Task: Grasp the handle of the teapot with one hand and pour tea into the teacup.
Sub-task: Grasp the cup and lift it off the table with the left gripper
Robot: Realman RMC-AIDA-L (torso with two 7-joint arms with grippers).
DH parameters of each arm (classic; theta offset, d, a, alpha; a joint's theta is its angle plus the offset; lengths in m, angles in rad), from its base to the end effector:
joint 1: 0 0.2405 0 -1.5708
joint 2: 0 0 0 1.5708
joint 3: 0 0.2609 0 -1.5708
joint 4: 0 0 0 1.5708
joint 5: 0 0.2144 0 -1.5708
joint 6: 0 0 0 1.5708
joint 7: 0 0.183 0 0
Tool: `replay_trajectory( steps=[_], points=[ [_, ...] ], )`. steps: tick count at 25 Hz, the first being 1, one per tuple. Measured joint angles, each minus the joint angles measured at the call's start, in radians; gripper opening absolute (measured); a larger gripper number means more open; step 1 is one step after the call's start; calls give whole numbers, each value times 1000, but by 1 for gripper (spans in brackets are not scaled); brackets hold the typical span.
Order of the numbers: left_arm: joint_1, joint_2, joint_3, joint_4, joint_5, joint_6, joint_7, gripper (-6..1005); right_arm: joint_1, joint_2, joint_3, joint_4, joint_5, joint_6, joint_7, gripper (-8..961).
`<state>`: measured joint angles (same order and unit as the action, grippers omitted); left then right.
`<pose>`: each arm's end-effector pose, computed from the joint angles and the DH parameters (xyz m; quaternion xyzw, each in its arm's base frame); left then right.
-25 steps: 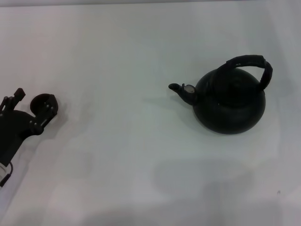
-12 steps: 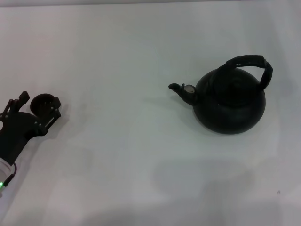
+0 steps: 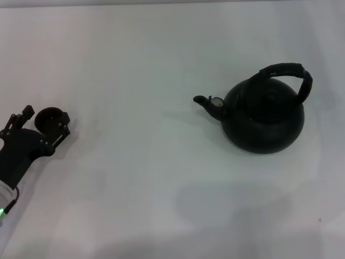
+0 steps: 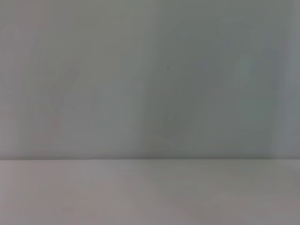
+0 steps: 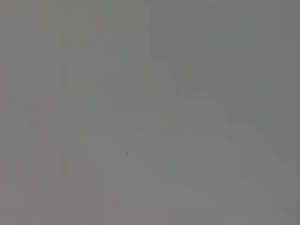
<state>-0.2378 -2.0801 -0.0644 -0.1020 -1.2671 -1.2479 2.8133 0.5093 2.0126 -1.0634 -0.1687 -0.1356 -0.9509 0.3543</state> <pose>-0.3743 0.2660 -0.0761 -0.7648 -0.3106 -0.2647 0.4985 0.3758 0.4206 0.0760 -0.5889 0.3069 0.3016 0.6842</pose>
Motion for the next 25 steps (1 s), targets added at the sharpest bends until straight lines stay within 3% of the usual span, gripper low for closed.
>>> replay_trajectory(
  steps=[25],
  points=[
    [-22, 3, 0, 7, 2, 56, 0, 875, 7, 0, 0, 0, 2, 0, 0, 843]
  ],
)
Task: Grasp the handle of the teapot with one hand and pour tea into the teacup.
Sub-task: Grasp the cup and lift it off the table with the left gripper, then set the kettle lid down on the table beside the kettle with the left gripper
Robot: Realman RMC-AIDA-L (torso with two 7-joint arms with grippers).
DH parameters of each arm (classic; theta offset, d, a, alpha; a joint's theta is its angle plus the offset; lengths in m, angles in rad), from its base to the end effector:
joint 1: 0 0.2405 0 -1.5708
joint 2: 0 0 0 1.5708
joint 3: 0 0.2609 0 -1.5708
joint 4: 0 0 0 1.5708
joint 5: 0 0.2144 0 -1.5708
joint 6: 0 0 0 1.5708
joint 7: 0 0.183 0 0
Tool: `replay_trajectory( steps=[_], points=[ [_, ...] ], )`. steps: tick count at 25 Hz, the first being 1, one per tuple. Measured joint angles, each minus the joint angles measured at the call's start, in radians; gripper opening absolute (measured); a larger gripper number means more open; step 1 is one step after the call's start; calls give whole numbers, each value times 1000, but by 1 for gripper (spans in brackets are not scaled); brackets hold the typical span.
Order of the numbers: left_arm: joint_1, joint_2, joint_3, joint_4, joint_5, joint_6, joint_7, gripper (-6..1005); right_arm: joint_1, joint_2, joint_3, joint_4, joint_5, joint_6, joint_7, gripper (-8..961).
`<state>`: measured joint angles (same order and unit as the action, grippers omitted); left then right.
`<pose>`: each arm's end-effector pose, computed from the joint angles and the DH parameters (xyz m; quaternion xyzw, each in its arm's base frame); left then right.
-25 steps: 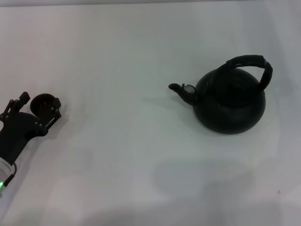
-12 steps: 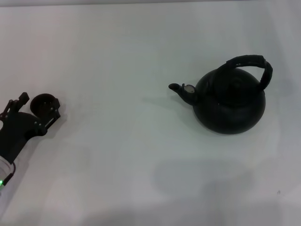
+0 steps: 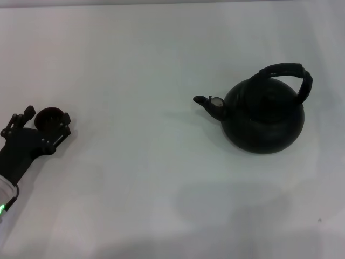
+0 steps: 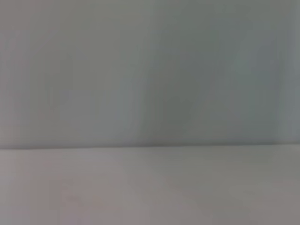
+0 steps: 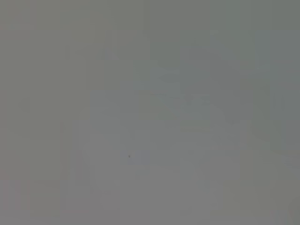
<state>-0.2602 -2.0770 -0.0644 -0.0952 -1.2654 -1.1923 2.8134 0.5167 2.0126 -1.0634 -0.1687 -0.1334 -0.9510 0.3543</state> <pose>-0.3793 0.2736 -0.0785 -0.7717 -0.3145 -0.2437 0.4961 0.3728 0.4233 0.0763 -0.5891 0.3051 0.3045 0.6835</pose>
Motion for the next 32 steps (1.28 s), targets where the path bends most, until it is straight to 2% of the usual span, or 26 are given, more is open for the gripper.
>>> replay_trajectory(
  steps=[15, 19, 22, 27, 32],
  points=[
    [-9, 0, 1, 11, 52, 25, 11, 874, 2, 0, 3, 0, 0, -3, 0, 843],
    [-12, -1, -1, 2, 54, 2, 11, 696, -1, 0, 4, 1, 0, -4, 0, 842],
    [-19, -3, 1, -9, 55, -26, 10, 696, -4, 0, 4, 2, 0, -6, 0, 842],
    [-66, -5, 1, -49, 123, -38, 9, 696, -4, 0, -1, 4, -1, -8, 0, 844],
    [-136, -8, 2, -101, 211, 38, 9, 696, -2, 0, -5, 5, -6, -8, 0, 842]
  ],
)
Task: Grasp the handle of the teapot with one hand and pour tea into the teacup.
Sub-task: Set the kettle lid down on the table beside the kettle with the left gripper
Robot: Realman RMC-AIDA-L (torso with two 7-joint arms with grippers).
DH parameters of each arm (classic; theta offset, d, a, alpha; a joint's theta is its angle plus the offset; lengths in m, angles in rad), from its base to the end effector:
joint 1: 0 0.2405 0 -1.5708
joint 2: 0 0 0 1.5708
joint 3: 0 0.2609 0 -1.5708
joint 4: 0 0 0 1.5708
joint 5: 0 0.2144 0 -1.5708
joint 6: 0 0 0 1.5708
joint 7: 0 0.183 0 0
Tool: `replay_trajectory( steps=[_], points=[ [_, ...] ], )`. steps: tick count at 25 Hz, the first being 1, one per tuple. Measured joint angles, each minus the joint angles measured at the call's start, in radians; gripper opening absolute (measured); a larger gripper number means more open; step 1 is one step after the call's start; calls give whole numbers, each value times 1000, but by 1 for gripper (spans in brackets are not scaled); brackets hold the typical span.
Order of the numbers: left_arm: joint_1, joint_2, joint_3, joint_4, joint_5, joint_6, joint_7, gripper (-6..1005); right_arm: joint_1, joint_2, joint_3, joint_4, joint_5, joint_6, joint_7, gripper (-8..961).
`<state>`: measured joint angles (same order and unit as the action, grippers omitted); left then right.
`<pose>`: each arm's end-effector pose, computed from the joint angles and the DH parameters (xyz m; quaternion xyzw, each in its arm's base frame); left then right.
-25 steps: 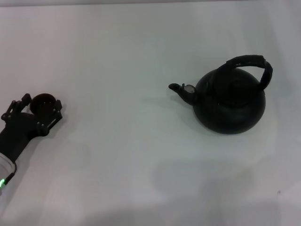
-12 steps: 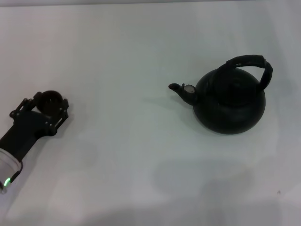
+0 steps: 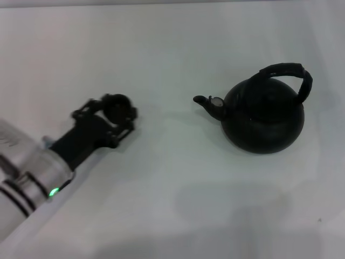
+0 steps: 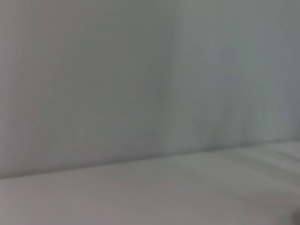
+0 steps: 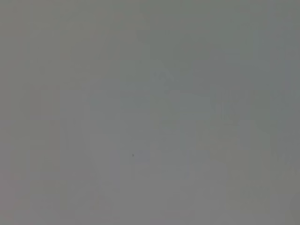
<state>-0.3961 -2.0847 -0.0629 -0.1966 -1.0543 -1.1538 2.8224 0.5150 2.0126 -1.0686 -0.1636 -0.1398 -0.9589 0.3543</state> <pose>-0.3066 0.2950 -0.1304 -0.8488 -0.2460 -0.2767 0.3774 0.3724 0.4221 0.0743 -0.5935 0.3026 0.3035 0.6813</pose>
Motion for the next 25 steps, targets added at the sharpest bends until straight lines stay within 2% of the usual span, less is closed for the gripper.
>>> replay_trajectory(
  steps=[7, 25],
  points=[
    [-54, -2, -1, -39, 58, 97, 0, 696, 0, 1, -4, 0, -1, 0, 0, 843],
    [-46, 1, 0, -30, 87, 113, 0, 696, 3, 3, -5, -1, -1, -2, 4, 843]
  ],
)
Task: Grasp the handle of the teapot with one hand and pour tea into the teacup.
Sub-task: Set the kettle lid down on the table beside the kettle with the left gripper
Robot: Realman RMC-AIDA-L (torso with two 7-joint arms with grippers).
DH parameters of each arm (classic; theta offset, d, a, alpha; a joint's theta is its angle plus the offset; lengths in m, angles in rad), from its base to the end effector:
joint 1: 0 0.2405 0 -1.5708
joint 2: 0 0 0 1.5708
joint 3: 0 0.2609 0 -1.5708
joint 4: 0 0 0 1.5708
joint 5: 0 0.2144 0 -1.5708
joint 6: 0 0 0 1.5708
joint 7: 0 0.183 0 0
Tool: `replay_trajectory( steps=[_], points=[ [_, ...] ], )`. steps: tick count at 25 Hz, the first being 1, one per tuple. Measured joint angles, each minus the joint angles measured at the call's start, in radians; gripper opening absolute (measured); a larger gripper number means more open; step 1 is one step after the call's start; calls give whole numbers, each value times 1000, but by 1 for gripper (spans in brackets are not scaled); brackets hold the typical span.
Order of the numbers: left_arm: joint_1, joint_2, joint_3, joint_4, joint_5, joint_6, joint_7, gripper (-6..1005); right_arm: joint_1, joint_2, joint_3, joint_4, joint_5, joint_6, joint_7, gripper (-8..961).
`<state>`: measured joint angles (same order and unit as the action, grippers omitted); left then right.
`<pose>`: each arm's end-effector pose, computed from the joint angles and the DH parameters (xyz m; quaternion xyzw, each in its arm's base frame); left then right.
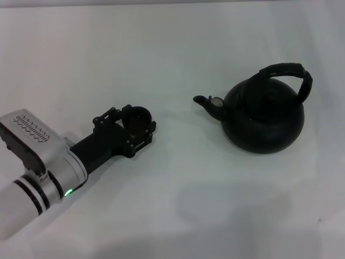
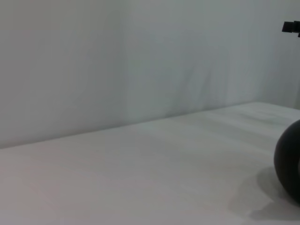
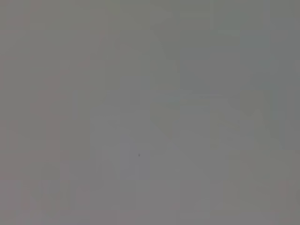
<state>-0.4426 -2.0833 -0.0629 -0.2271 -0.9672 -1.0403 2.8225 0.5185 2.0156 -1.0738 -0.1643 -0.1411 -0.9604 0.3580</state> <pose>-0.2998 0.2965 -0.1531 -0.8816 -0.2328 -0.2360 0.3361 0.3694 0.4234 0.0719 -0.5961 0.3019 0.3064 0.6780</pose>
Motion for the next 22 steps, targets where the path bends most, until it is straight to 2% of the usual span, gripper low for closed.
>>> replay_trajectory(
  steps=[22],
  points=[
    [-1, 0, -2, 14, 22, 3, 0, 695, 0, 0, 0, 3, 0, 0, 3, 842]
  ],
)
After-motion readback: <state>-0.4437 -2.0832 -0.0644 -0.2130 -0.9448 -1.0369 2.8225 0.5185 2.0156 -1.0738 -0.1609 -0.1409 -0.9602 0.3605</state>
